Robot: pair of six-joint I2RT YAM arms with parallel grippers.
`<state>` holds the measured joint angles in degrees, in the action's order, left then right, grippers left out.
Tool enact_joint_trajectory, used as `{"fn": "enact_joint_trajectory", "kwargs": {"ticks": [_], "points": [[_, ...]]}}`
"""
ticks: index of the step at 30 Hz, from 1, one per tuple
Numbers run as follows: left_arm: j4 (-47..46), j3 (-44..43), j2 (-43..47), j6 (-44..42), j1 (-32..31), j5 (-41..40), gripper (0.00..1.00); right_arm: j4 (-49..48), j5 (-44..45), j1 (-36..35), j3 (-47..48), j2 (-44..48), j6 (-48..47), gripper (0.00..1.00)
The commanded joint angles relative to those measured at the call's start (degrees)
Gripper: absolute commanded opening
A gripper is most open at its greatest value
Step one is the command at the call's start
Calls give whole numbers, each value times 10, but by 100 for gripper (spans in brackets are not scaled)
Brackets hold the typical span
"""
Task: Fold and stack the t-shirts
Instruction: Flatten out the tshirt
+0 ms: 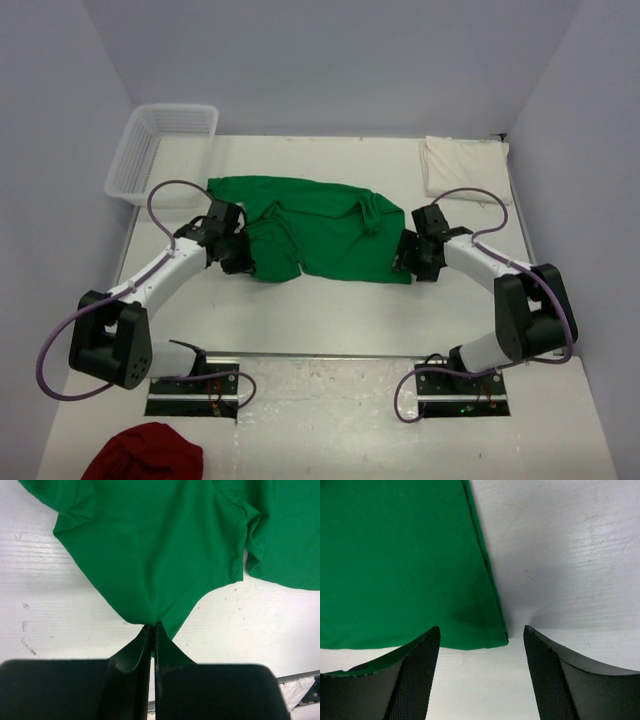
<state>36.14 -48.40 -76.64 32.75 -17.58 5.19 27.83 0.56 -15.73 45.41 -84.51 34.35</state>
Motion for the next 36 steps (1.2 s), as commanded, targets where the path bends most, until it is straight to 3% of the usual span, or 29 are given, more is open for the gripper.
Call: {"fn": "enact_joint_trajectory", "kwargs": {"ticks": [1,14,21,26,30,36], "points": [[11,-22,18,-13,1,32,0,10,8,1,21,-11,30,68],[35,-53,54,-36,3,54,0,30,4,-10,1,-6,72,63],[29,-49,76,-32,4,76,0,29,8,-10,10,-14,83,49],[36,-43,88,-37,4,81,0,34,26,-10,14,-22,85,47],[39,-44,98,-38,4,80,0,34,27,-10,17,-27,85,26],[43,-40,102,-37,4,77,0,42,35,-11,27,-24,81,5]]}}
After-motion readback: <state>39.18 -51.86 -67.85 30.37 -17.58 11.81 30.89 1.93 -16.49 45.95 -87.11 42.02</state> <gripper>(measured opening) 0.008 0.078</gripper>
